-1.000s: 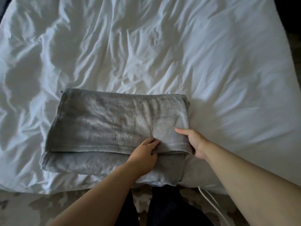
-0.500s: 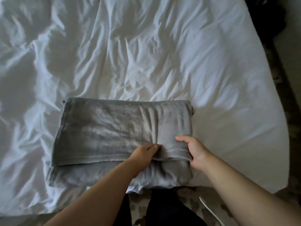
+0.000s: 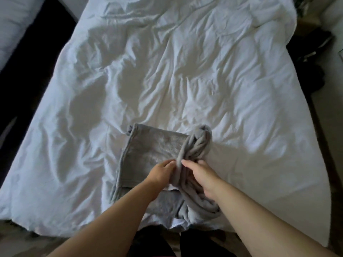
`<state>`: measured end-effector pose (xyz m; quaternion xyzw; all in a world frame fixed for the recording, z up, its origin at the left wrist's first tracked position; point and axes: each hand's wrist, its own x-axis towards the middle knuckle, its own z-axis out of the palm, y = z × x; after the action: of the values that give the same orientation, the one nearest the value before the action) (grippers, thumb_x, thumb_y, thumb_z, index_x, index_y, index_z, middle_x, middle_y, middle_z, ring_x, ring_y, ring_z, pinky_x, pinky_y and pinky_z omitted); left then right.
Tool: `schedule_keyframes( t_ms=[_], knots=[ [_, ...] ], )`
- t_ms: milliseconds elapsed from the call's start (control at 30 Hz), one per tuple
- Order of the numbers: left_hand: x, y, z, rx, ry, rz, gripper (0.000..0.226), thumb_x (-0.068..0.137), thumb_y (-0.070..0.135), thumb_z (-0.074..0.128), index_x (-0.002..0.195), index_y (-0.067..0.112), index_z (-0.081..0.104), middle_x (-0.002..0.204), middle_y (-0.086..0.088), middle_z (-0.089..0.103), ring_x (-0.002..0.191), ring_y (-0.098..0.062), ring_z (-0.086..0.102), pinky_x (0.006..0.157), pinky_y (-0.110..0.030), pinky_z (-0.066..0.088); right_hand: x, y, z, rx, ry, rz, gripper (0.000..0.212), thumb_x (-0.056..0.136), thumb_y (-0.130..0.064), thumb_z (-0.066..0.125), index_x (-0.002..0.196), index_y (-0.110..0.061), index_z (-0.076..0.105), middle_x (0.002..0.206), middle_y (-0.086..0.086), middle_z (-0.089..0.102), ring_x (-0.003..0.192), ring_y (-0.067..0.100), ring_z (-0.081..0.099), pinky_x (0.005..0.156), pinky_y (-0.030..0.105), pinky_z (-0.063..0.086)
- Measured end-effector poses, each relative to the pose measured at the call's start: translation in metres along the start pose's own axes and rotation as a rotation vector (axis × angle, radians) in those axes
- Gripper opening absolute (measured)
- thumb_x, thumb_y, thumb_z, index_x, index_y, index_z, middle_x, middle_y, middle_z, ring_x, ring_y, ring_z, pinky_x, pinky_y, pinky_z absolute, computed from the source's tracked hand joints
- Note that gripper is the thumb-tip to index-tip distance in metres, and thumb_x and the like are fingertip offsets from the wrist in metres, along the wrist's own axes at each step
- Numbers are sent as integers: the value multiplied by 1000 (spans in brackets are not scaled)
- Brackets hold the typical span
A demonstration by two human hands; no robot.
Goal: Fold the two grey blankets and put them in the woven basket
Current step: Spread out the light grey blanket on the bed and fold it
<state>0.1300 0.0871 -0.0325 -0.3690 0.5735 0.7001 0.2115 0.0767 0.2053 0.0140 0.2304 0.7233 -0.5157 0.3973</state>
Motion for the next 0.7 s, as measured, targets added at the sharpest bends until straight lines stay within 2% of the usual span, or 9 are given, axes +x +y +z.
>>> schedule_keyframes(
  t_ms=[100, 200, 267, 333, 367, 433, 467, 600, 700],
  knots=[
    [-5, -4, -18, 74, 39, -31, 30, 99, 34, 43, 101, 17, 67, 96, -8, 66, 81, -18, 58, 79, -33, 50, -5, -3, 24, -78, -97, 29, 18, 93, -25, 57, 81, -13, 64, 64, 3, 60, 50, 12, 57, 43, 20, 41],
    [-11, -15, -29, 197, 62, 11, 28, 98, 33, 45, 103, 12, 65, 106, -12, 66, 91, -18, 57, 88, -31, 45, -5, -2, 33, -191, -115, 45, 26, 94, -16, 51, 69, -18, 52, 62, 2, 52, 49, 10, 51, 40, 20, 35],
    [-17, -19, -33, 301, 56, 36, 25, 95, 36, 50, 105, 16, 62, 108, -5, 65, 103, -20, 59, 87, -26, 43, -7, -2, 33, -199, -144, 82, 25, 95, -8, 45, 76, -21, 51, 62, 4, 51, 44, 11, 51, 34, 15, 34],
    [-22, -23, -33, 410, 42, 46, 41, 92, 41, 54, 126, 19, 56, 122, -4, 62, 114, -20, 57, 92, -24, 41, -6, -4, 32, -214, -186, 105, 20, 97, -8, 40, 97, -19, 56, 70, 5, 56, 55, 12, 56, 41, 15, 41],
    [-25, -25, -31, 465, 43, 44, 50, 90, 44, 56, 133, 19, 50, 127, -4, 60, 116, -20, 56, 92, -22, 40, -6, -6, 32, -234, -207, 114, 19, 99, -11, 39, 103, -18, 56, 76, 3, 58, 67, 14, 58, 52, 18, 46],
    [-29, -26, -26, 553, 68, 58, 55, 88, 48, 58, 133, 18, 48, 127, -5, 60, 115, -21, 56, 85, -20, 38, -4, -7, 30, -276, -239, 139, 19, 101, -18, 37, 95, -20, 56, 86, -1, 59, 83, 15, 58, 77, 28, 46],
    [-30, -26, -23, 570, 87, 83, 55, 86, 48, 60, 130, 17, 48, 126, -6, 60, 114, -21, 56, 82, -20, 37, -1, -8, 28, -297, -254, 148, 22, 101, -19, 37, 90, -17, 56, 86, -2, 60, 82, 14, 58, 79, 31, 45],
    [-35, -15, -11, 431, 50, 185, 98, 72, 60, 70, 149, 21, 23, 140, -6, 45, 130, -18, 43, 106, -29, 37, 7, -11, 22, -331, -290, 114, 23, 99, -14, 40, 83, -17, 56, 81, 3, 58, 64, 15, 51, 58, 26, 38],
    [-37, -11, 9, 571, 3, 27, 121, 64, 71, 69, 153, 27, -1, 155, -10, 16, 143, -26, 21, 116, -38, 25, 16, -8, 9, -292, -326, 106, 26, 99, -17, 41, 78, -18, 56, 78, 0, 57, 64, 12, 49, 57, 26, 37]
  ],
)
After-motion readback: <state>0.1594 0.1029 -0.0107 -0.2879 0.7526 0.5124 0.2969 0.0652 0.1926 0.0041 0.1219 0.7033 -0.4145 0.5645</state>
